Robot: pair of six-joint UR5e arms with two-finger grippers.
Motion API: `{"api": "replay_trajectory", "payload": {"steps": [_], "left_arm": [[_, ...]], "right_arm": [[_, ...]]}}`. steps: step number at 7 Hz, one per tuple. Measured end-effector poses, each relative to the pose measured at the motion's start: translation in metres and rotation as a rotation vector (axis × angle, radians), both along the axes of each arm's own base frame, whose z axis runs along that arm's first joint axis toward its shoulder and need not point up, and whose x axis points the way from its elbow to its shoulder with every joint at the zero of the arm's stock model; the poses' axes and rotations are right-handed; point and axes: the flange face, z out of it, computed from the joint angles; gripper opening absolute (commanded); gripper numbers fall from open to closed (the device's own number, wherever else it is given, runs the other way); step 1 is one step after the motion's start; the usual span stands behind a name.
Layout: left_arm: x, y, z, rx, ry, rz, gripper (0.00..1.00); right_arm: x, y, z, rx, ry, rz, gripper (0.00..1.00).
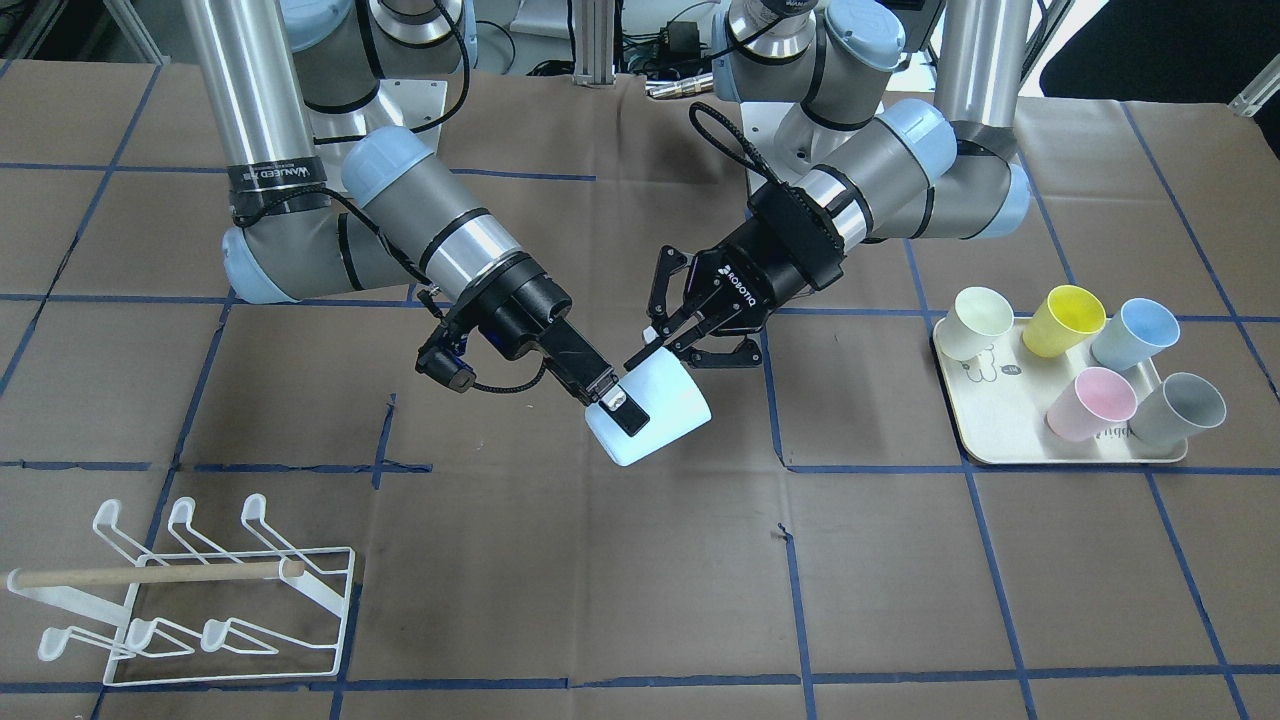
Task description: Transfer IKEA cup to right arm and place on rack
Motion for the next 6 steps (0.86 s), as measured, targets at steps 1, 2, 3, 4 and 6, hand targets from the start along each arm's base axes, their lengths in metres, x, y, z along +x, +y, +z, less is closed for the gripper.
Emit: {"api": "replay_trajectory", "payload": {"steps": [1,2,3,4,6], "left_arm": [[0.0,0.0002,0.0007,-0.001,0.0,0.001,0.0],[0.0,0.0005,0.0015,-0.001,0.001,0.002,0.0],[-0.0002,0.0008,0.002,-0.002,0.001,0.002,0.0],[-0.0004,0.001,0.0022,-0.002,0.001,0.001,0.0],[-0.0006,0.0011,0.0024,-0.002,0.002,0.001,0.01]], "right_arm": [[0.0006,0.0006,0.0015,0.001,-0.003,-0.001,0.99],[0.0013,0.0011,0.002,0.006,-0.008,-0.001,0.98],[0.0015,0.0013,0.002,0.009,-0.011,-0.003,0.93],[0.0016,0.0013,0.0021,0.01,-0.013,-0.003,0.89],[0.0011,0.0006,0.0034,0.009,-0.015,-0.006,0.89]]}}
